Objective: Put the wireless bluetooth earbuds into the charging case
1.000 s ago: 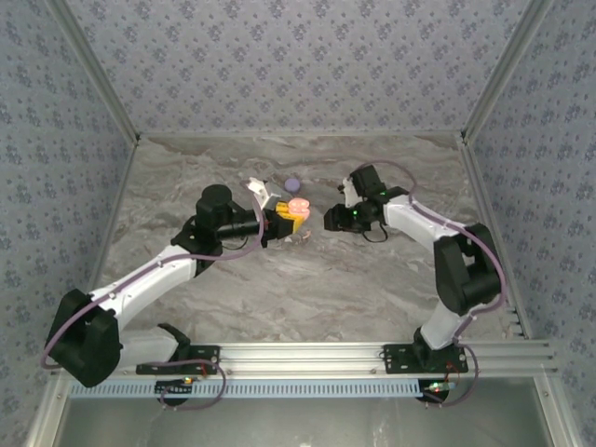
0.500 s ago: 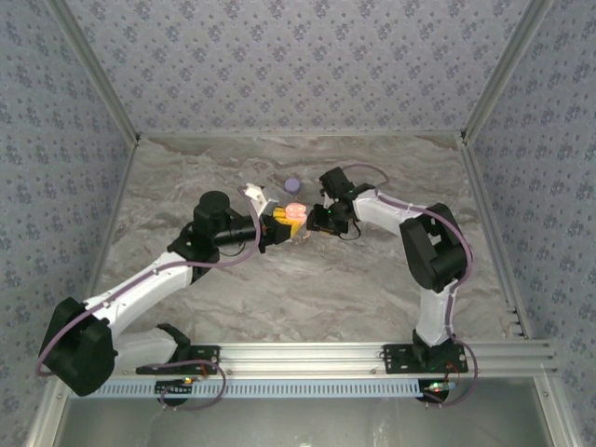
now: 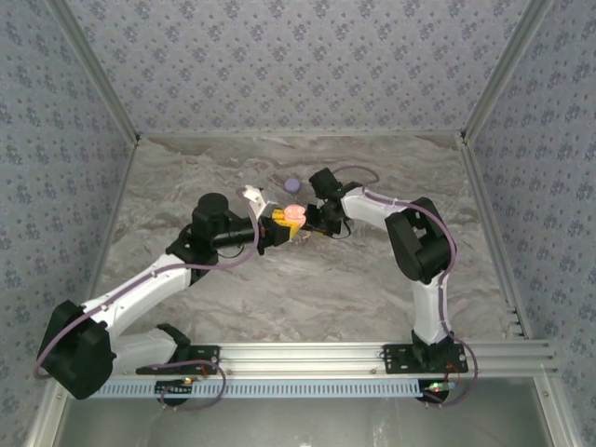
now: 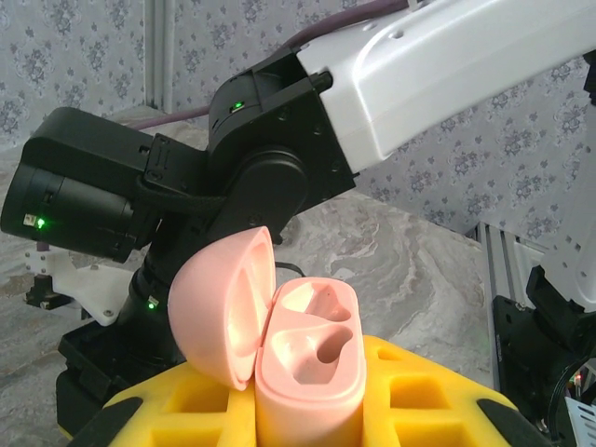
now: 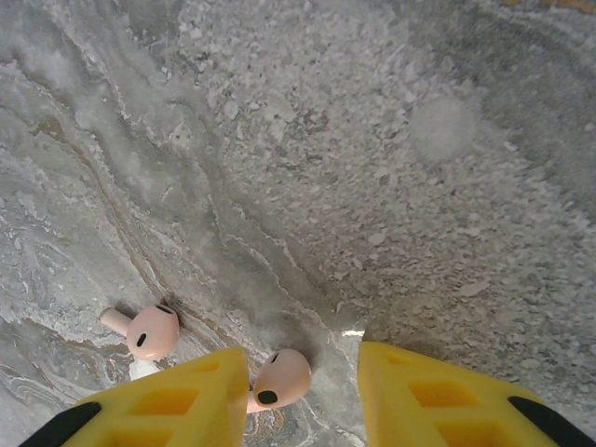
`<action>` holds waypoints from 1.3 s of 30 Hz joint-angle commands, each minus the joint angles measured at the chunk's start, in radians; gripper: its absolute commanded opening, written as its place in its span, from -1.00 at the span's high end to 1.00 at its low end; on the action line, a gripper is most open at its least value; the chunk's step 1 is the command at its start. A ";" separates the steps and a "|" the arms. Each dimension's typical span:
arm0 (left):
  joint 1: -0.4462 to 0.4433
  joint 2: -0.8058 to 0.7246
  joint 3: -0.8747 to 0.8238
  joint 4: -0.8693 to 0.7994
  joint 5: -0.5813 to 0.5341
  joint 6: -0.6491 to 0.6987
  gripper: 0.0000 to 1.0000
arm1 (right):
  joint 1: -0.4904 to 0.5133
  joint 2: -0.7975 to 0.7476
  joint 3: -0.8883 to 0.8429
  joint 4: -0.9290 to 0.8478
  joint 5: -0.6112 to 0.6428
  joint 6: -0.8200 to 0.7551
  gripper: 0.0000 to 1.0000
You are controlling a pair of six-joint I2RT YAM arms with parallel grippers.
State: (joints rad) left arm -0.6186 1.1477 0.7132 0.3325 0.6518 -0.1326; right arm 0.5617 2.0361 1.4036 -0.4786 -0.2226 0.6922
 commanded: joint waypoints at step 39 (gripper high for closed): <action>-0.006 -0.057 -0.010 -0.018 -0.026 0.018 0.95 | -0.020 0.000 0.086 -0.241 0.045 -0.160 0.11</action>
State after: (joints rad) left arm -0.6182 1.1183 0.7036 0.3103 0.6296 -0.1291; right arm 0.5381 2.0850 1.5280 -0.7547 -0.1532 0.4252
